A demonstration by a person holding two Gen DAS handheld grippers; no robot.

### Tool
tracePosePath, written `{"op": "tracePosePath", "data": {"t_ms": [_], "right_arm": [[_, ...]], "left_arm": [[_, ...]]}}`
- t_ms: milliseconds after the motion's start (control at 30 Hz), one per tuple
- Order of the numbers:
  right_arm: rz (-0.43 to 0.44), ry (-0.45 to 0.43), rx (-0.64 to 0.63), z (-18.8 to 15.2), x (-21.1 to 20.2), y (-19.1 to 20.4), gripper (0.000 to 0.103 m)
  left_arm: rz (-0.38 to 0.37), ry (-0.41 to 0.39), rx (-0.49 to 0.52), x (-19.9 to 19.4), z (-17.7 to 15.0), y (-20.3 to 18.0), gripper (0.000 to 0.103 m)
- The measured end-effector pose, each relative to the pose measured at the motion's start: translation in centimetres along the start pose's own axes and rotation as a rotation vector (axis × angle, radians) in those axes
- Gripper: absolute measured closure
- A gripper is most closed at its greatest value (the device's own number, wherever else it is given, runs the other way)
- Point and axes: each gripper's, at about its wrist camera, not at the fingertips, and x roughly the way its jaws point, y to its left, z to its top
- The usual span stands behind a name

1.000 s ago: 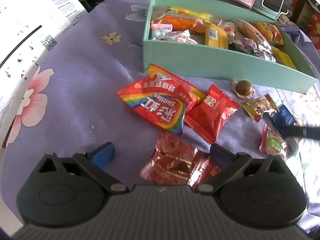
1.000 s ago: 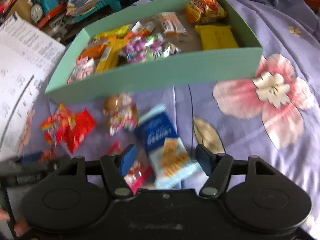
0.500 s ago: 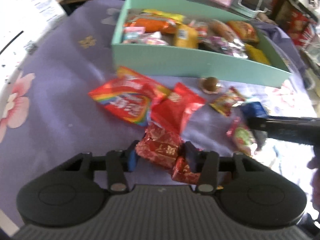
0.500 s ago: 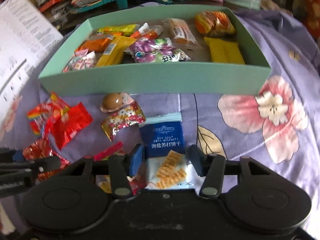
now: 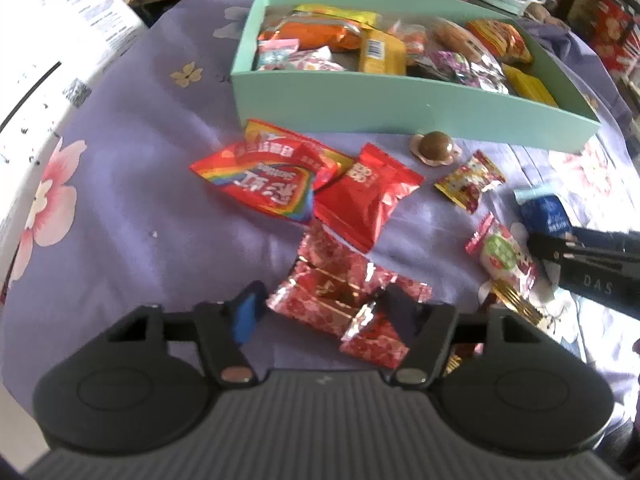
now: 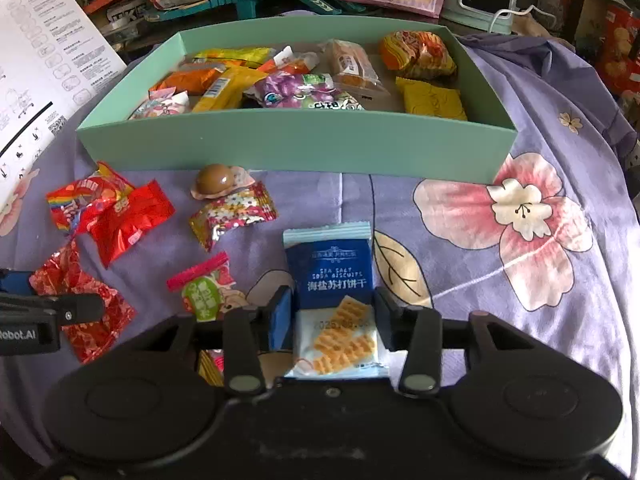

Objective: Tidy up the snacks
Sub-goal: 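Grasp blue soda biscuit packet with right tool while left tool grasps red candy packet, then carry both packets into the green box and open both tools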

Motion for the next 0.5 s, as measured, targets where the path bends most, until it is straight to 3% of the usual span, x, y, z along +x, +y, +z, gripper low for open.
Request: {"op": "tracePosePath", "data": {"t_ms": [67, 100, 133, 167, 200, 233, 300, 333, 367, 500], "right_arm": [[-0.008, -0.002, -0.016, 0.1, 0.1, 0.2, 0.057], [-0.016, -0.005, -0.030, 0.0, 0.2, 0.4, 0.049], [-0.044, -0.005, -0.028, 0.0, 0.3, 0.2, 0.030], [-0.055, -0.004, 0.005, -0.2, 0.5, -0.4, 0.028], [-0.033, -0.011, 0.034, -0.2, 0.5, -1.0, 0.030], [-0.035, -0.009, 0.025, -0.2, 0.3, -1.1, 0.038], [-0.021, -0.001, 0.027, -0.1, -0.2, -1.1, 0.064], [-0.018, 0.004, 0.036, 0.1, -0.5, -1.0, 0.065], [0.007, 0.007, 0.057, 0.0, -0.7, -1.2, 0.065], [0.088, 0.010, 0.157, -0.3, -2.2, -2.3, 0.065]], "left_arm": [[0.000, -0.006, 0.019, -0.1, 0.0, -0.4, 0.050], [0.000, -0.009, 0.025, 0.0, -0.1, -0.6, 0.051], [0.000, -0.011, 0.030, 0.0, -0.1, -0.8, 0.052], [0.001, -0.014, 0.036, 0.0, -0.1, -0.9, 0.053], [0.002, -0.018, 0.042, 0.0, -0.1, -1.1, 0.054], [0.003, -0.022, 0.048, 0.0, 0.0, -1.2, 0.057], [0.000, -0.027, 0.058, -0.1, 0.0, -1.6, 0.064], [-0.013, -0.028, 0.063, -0.4, 0.0, -1.8, 0.077], [-0.034, -0.030, 0.067, -0.7, 0.0, -2.0, 0.083], [-0.047, -0.064, 0.097, -2.1, 0.1, -2.6, 0.085]]}}
